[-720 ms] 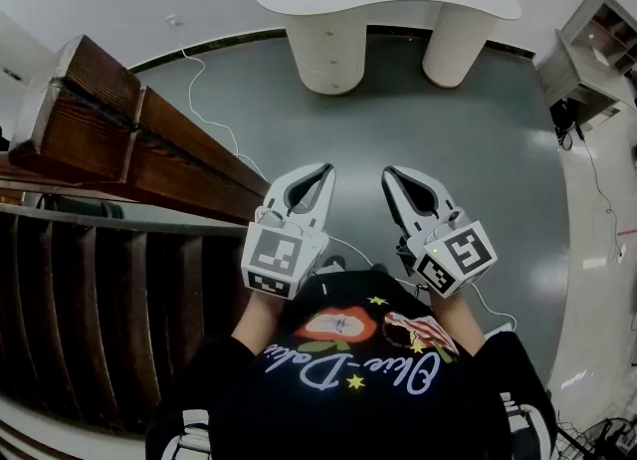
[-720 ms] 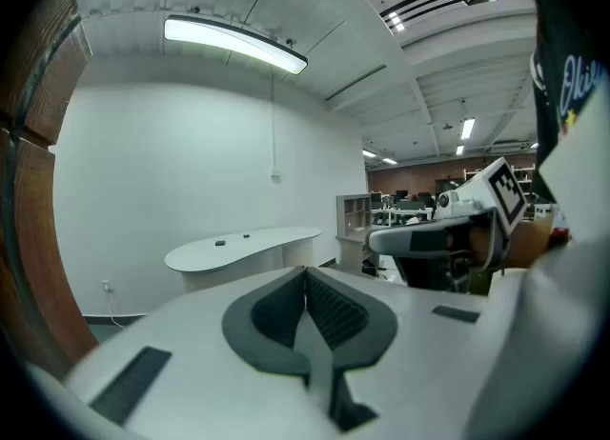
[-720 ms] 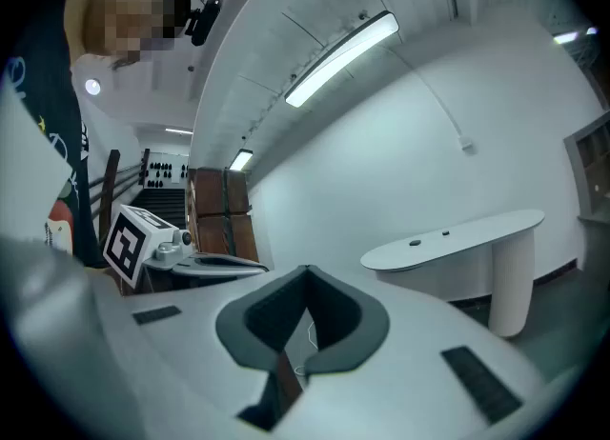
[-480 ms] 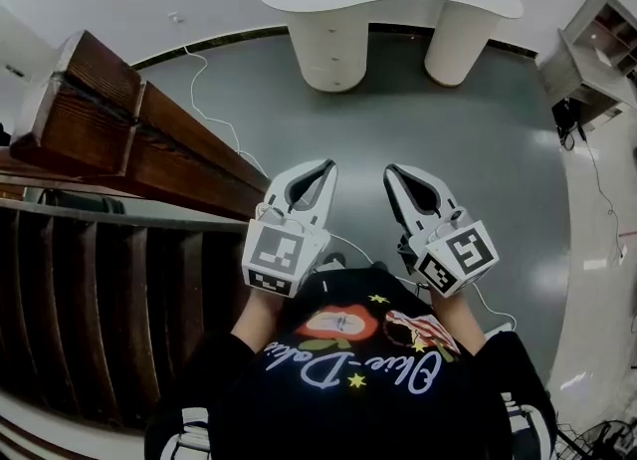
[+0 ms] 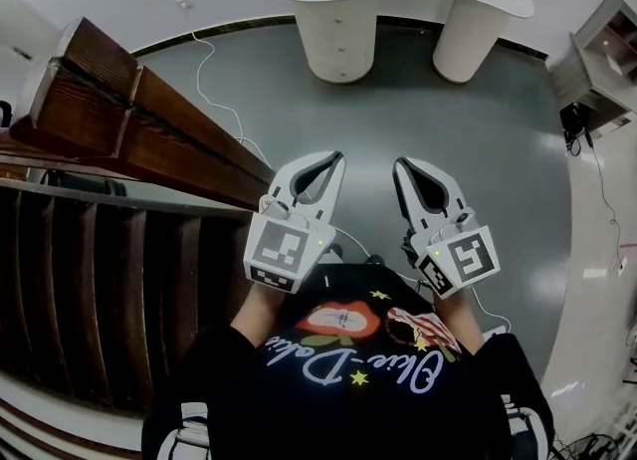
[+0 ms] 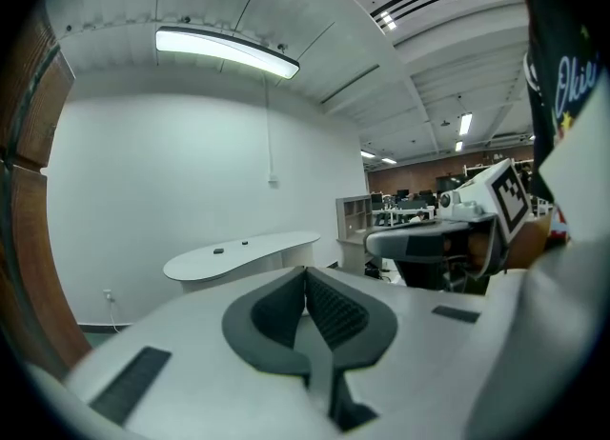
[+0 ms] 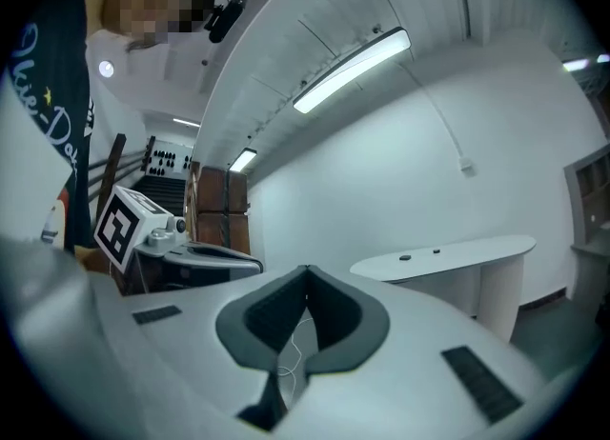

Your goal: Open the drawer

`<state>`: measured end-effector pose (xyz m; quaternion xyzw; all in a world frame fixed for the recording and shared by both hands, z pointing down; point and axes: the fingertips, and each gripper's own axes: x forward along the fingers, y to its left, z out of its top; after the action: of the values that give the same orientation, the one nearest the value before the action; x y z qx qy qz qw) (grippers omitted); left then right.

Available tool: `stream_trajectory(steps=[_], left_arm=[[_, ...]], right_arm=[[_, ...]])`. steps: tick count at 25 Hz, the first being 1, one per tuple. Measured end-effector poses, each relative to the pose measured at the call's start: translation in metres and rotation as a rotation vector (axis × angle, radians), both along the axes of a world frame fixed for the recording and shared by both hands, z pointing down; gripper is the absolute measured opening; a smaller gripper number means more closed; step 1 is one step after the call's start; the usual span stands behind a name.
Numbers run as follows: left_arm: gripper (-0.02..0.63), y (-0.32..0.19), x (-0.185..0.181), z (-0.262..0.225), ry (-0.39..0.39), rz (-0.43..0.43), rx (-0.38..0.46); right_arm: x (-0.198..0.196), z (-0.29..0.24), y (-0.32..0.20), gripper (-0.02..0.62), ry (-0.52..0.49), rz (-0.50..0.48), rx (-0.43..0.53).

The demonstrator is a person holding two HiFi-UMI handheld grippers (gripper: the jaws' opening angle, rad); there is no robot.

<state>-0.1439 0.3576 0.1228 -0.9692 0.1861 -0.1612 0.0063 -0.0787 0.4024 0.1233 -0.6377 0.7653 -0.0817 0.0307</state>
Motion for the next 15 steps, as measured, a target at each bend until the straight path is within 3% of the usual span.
stream_trajectory(steps=[15], left_arm=[[0.005, 0.040, 0.024, 0.012, -0.035, 0.001, 0.006]], right_arm=[[0.028, 0.011, 0.038, 0.000, -0.025, -0.002, -0.004]])
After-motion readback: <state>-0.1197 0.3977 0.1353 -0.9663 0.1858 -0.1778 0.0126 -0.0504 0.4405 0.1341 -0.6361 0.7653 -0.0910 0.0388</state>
